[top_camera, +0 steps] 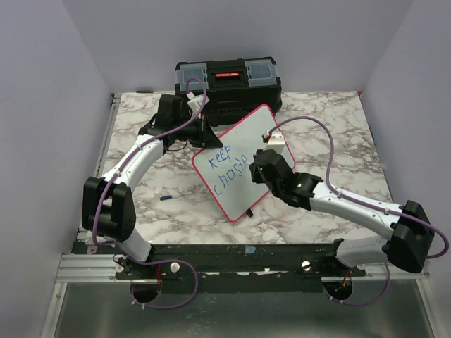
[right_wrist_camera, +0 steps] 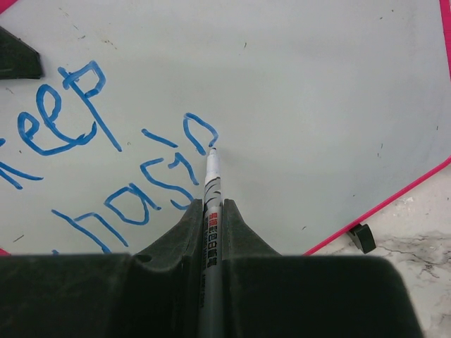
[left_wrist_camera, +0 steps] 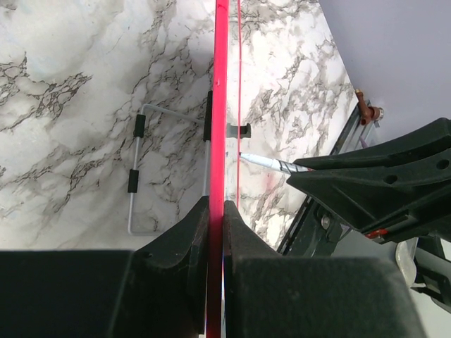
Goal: Write a sentence on the whiteboard
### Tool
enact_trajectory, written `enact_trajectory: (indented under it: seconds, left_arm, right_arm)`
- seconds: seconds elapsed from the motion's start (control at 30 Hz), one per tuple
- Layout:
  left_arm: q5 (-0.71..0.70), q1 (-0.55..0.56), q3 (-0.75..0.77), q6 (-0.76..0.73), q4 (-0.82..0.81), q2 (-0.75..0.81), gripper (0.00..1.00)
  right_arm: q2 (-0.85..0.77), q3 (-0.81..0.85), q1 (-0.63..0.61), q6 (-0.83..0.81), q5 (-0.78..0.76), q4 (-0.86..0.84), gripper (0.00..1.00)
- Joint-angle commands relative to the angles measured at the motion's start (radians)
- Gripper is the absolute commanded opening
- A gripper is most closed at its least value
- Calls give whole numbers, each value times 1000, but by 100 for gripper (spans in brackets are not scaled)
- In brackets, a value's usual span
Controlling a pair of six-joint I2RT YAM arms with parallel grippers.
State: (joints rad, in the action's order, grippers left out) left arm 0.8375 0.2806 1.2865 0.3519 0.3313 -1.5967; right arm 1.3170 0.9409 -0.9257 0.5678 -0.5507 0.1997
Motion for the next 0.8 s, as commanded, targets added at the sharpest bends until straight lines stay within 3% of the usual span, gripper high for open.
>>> enact_trajectory:
  seconds: [0.0,0.77]
  left_arm:
    - [34,11,35,-21,-8,35,0]
    - [34,11,40,-24,-6,29,0]
  right_arm:
    - [-53,-22,29,13,15,-15,1]
    - [52,69,106,-39,81,-76,1]
